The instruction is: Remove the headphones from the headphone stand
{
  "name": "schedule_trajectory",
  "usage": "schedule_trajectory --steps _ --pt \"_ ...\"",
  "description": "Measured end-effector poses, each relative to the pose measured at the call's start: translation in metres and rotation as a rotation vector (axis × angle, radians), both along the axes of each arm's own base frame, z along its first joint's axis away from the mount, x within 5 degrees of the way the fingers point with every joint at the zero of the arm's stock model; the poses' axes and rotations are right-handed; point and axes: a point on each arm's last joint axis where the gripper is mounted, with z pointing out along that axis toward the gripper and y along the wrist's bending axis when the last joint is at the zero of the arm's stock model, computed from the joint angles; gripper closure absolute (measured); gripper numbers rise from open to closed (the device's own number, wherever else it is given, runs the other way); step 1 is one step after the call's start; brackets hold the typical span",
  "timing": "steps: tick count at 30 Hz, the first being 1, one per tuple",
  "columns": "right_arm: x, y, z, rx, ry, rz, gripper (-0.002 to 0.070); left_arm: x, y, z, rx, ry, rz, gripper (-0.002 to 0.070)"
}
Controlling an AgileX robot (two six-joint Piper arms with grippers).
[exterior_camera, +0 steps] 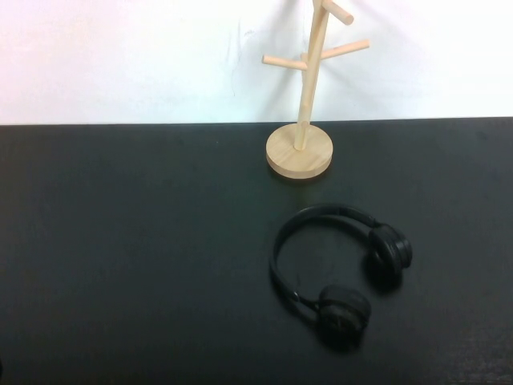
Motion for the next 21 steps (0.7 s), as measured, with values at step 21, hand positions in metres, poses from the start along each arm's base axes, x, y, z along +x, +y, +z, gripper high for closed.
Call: schedule_trajectory --steps 21 --pt "-0.065 -0.021 -0.085 0.096 -0.289 -0.159 0.0682 0.0 0.0 0.0 0.0 0.0 0.0 0.0675"
